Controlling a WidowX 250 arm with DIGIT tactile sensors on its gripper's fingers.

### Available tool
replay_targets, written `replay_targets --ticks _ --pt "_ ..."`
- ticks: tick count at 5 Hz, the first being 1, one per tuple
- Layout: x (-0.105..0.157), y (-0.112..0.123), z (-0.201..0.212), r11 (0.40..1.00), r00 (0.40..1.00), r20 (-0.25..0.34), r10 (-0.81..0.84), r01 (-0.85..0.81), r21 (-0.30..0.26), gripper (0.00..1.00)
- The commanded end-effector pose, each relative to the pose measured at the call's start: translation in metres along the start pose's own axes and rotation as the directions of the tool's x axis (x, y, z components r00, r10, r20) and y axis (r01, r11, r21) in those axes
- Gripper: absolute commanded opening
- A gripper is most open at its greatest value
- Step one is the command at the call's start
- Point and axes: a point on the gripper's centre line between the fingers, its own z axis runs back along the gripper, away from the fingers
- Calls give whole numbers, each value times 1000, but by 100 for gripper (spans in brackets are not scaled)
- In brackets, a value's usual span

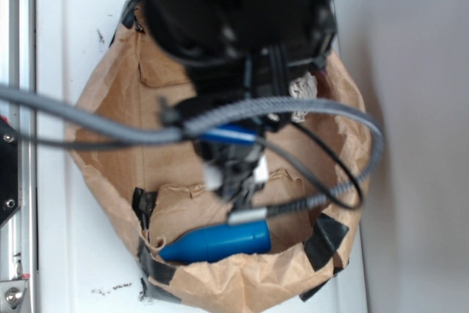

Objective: Grab the rock.

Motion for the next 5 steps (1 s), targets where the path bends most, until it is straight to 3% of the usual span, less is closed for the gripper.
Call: replay_targets --ticks 1,5 --pt "-3 3 -68 996 997 58 -51 47 76 100" --pt "19 16 -137 991 998 15 -62 60 116 100"
